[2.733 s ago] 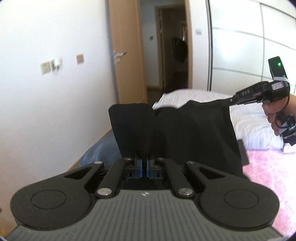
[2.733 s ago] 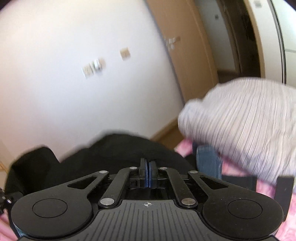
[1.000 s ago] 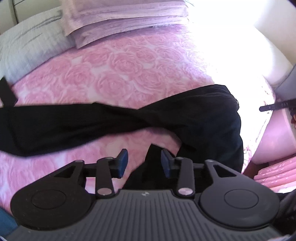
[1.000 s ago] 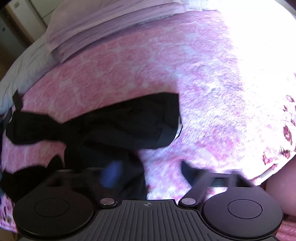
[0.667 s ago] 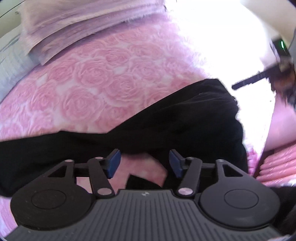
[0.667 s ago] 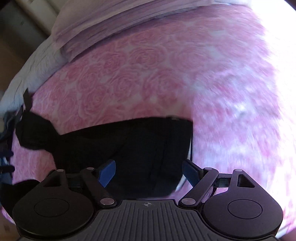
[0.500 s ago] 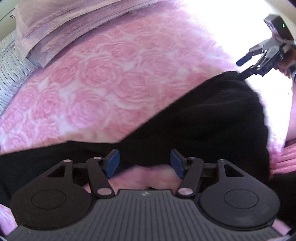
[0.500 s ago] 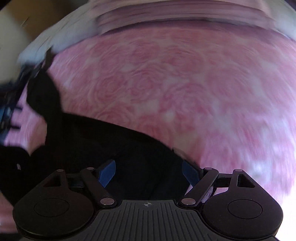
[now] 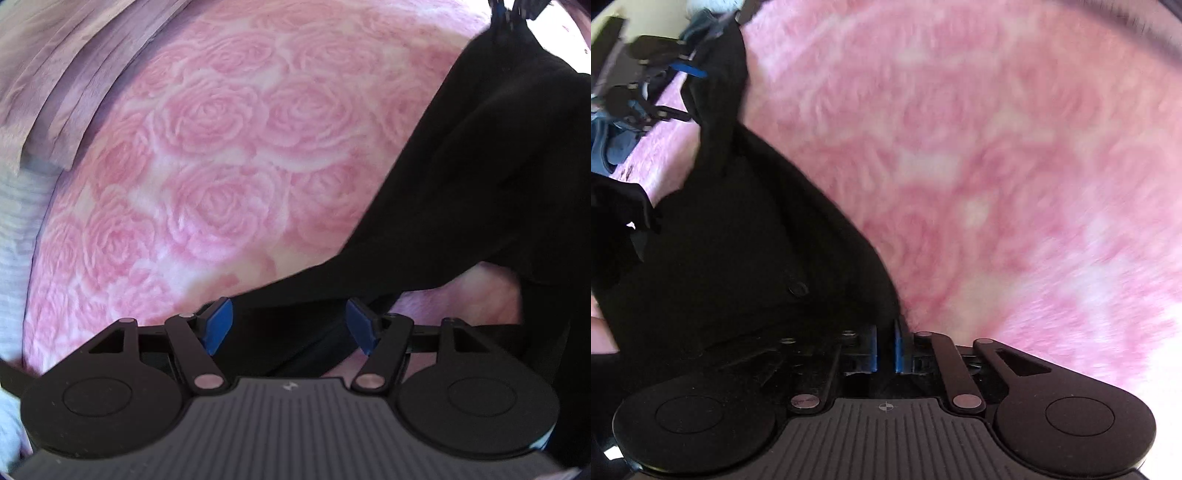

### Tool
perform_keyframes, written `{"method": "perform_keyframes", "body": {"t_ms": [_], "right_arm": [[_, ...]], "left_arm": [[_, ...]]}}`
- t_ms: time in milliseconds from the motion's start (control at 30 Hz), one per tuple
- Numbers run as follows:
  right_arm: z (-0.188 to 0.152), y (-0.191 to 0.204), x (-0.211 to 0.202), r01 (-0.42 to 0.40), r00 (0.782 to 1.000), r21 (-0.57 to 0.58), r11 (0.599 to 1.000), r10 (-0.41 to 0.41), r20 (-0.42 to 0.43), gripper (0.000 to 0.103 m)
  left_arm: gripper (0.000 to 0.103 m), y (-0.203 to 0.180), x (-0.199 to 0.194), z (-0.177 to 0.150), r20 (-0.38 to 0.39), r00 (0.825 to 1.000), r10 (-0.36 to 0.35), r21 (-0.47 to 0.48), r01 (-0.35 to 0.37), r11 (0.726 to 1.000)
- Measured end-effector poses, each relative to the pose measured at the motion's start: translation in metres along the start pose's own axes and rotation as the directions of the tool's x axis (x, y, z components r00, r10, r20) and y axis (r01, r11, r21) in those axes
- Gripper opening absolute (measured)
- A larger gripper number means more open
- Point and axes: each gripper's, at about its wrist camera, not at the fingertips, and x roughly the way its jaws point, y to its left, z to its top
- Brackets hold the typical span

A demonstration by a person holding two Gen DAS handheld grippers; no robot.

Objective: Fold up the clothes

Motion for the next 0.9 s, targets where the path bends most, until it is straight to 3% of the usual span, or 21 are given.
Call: {"method": "perform_keyframes", "body": {"t_ms": [67,133,200,333,400,467,667,800,900], "right_arm": [[0.006,0.015,-0.031,0.095,0.994,-0.045,0.994,-0.092,0.056,0.004],[0.014,0.028,-0.064,0.23,0.968,-0.09,0.969,-0.218,0.124,0.004],[0.02,0.038,-0.097,0.369,0.918,-0.12,0.922,-0.342,0.203,0.004],[0.021,0.063,-0.144,0.594,0.781,-0.136,0.793,-0.526,0.338,0.003],[0.013,0.072,-0.149,0.624,0.755,-0.118,0.772,-0.558,0.345,0.003],[-0.005,0.081,-0.136,0.63,0.755,-0.102,0.77,-0.575,0.316,0.003],[-0.049,0.082,-0.101,0.572,0.809,-0.02,0.82,-0.56,0.177,0.003],[-0.052,0.077,-0.095,0.551,0.823,0.026,0.834,-0.548,0.151,0.003],[-0.038,0.069,-0.093,0.547,0.826,0.026,0.837,-0.544,0.148,0.004]], "left_arm": [[0.065,0.01,-0.002,0.007,0.03,1.0,-0.01,0.008,0.01,1.0],[0.065,0.021,-0.004,0.014,0.061,0.998,-0.021,0.013,0.02,1.0],[0.065,0.032,-0.009,0.023,0.107,0.994,-0.029,0.008,0.028,1.0],[0.069,0.048,-0.015,0.039,0.196,0.98,-0.028,-0.022,0.033,0.999],[0.072,0.05,-0.01,0.048,0.213,0.977,-0.03,-0.025,0.036,0.999],[0.072,0.044,0.001,0.052,0.199,0.979,-0.035,0.031,0.029,0.999],[0.069,0.015,0.052,0.039,0.09,0.996,-0.011,0.253,-0.012,0.967],[0.055,0.009,0.068,0.028,0.079,0.996,0.047,0.317,-0.07,0.946],[0.057,0.015,0.065,0.028,0.115,0.99,0.076,0.334,-0.11,0.936]]}}
